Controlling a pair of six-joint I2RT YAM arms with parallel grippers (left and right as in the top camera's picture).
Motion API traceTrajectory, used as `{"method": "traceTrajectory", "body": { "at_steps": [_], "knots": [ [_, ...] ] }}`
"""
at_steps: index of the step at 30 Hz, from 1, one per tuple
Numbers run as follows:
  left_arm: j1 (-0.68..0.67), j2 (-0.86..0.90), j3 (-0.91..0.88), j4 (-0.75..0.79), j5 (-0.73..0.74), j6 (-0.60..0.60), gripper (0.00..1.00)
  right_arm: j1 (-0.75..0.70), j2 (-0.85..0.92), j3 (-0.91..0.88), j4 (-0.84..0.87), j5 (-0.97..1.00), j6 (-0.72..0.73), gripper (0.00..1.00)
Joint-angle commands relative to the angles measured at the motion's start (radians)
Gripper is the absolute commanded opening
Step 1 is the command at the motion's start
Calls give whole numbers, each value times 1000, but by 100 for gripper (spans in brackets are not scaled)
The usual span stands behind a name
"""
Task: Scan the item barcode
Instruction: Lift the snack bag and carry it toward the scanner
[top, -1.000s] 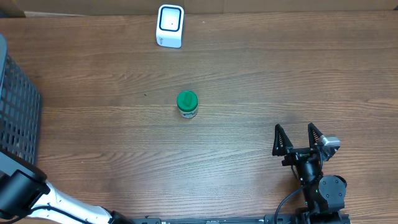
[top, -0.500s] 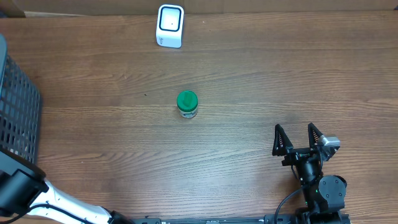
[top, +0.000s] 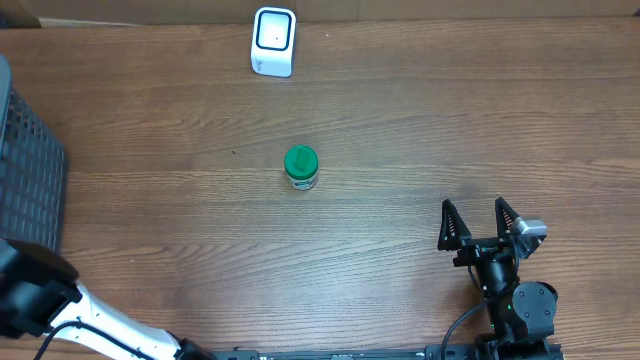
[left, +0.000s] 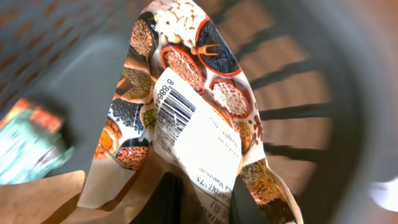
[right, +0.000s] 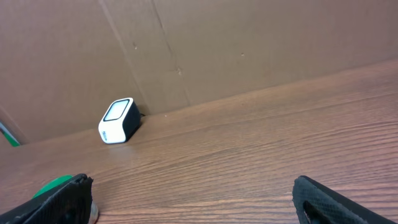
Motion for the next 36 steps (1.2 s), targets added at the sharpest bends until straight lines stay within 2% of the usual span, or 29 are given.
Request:
{"method": "traceTrajectory", "body": {
  "at_steps": [1, 6, 11, 18, 23, 25, 31, 34, 36],
  "knots": [
    [-66, -74, 140, -27, 143, -67, 4, 6, -8, -11, 6, 8, -4, 100],
    [-181, -191, 196, -23, 126, -87, 4, 6, -8, -11, 6, 8, -4, 100],
    [-319, -332, 196, -23, 0, -117, 4, 6, -8, -11, 6, 8, -4, 100],
    [-530, -364, 187, -212, -90, -130, 4, 6, -8, -11, 6, 8, -4, 100],
    [-684, -292, 155, -353, -216, -294, 4, 6, -8, -11, 6, 8, -4, 100],
    [-741, -263, 106, -353, -204, -320, 4, 6, -8, -11, 6, 8, -4, 100],
    [-886, -192, -96, -341, -301, -536, 4, 6, -8, -11, 6, 8, -4, 100],
    [-935, -151, -219, -299, -314, -628, 4, 6, -8, -11, 6, 8, -4, 100],
    [-959, -134, -297, -249, -314, -648, 4, 6, -8, -11, 6, 8, -4, 100]
  ]
}}
